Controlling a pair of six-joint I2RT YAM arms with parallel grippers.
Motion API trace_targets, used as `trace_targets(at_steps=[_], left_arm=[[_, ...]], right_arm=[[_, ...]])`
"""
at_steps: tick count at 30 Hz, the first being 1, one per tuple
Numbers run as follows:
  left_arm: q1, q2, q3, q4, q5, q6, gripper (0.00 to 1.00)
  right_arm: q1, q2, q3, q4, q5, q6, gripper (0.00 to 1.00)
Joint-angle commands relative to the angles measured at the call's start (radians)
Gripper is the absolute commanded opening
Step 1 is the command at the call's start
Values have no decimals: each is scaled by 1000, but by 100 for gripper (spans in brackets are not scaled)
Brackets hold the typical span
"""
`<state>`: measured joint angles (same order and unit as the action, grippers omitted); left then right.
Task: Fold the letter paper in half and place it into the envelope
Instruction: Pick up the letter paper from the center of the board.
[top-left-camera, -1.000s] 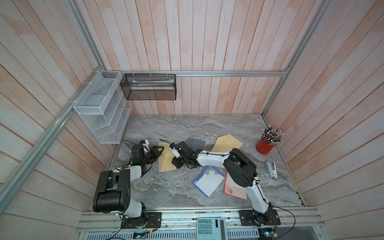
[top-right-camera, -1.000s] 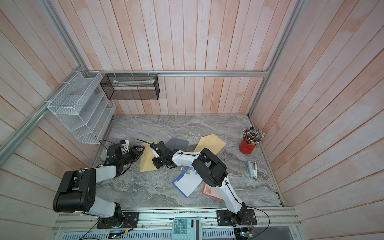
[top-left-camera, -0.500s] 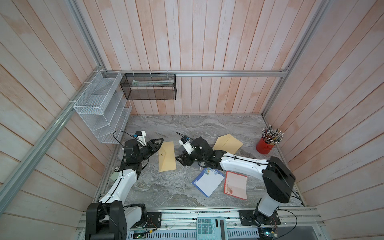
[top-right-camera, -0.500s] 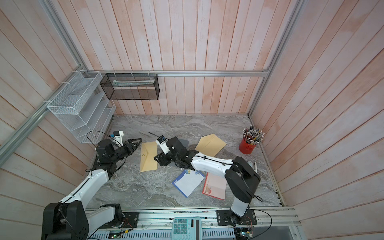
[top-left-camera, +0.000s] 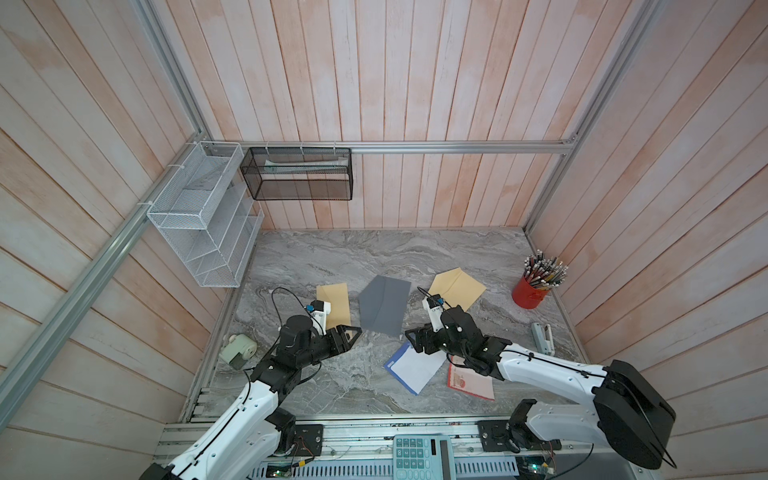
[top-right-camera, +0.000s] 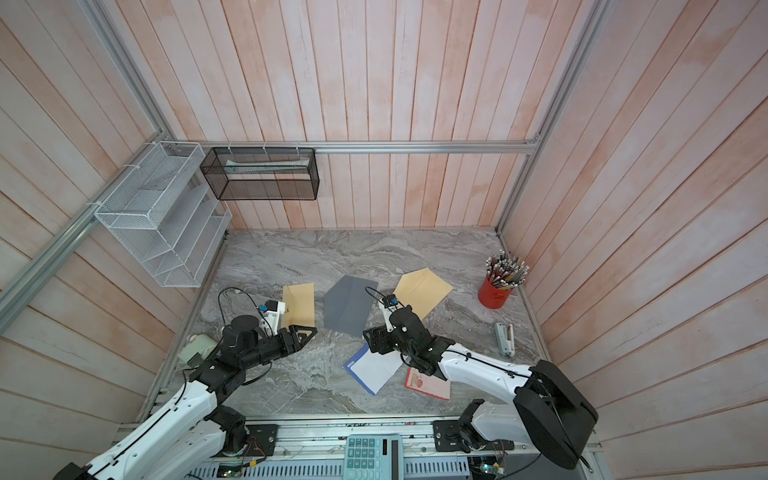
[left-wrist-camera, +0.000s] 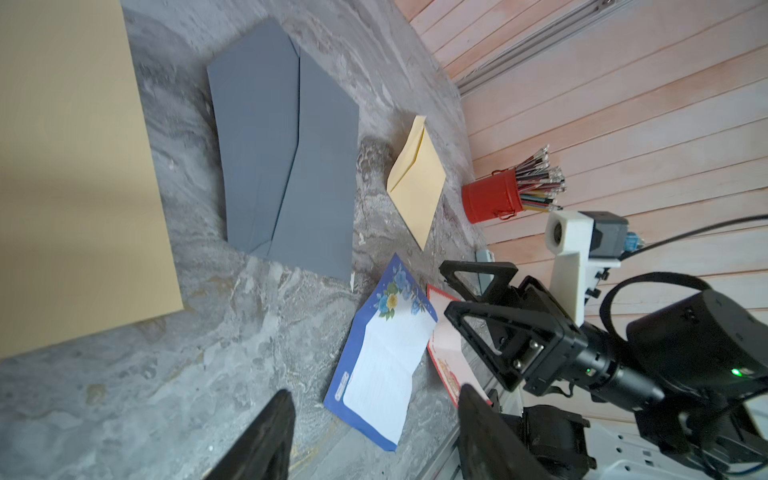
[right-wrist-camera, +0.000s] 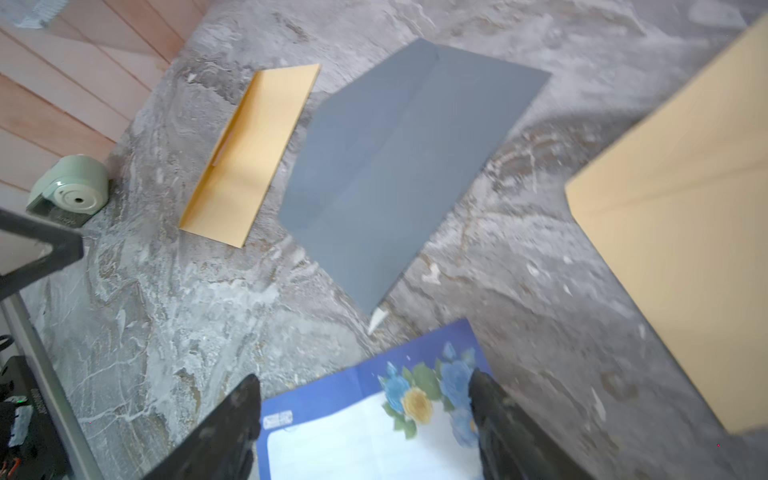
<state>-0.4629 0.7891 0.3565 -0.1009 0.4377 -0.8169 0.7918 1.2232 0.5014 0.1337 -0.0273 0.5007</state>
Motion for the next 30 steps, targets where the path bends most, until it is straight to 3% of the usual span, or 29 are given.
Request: trace_targets(at_steps=[1,7,11,30], left_arm=[[-113,2,-34,-10,-105,-88,63],[-287,55,-73,53,-190,-203,63],[-341,120,-80,111,-206,-236,63],[-370,420,-20,390,-133,-261,63]], right_arm=[[-27,-37,-58,-43,-8,94,77],[-54,-45,-133,-1,-29,142,70],[-75,-4,-147,39,-64,143,65],[-103,145,-115,83,-127,130,50]])
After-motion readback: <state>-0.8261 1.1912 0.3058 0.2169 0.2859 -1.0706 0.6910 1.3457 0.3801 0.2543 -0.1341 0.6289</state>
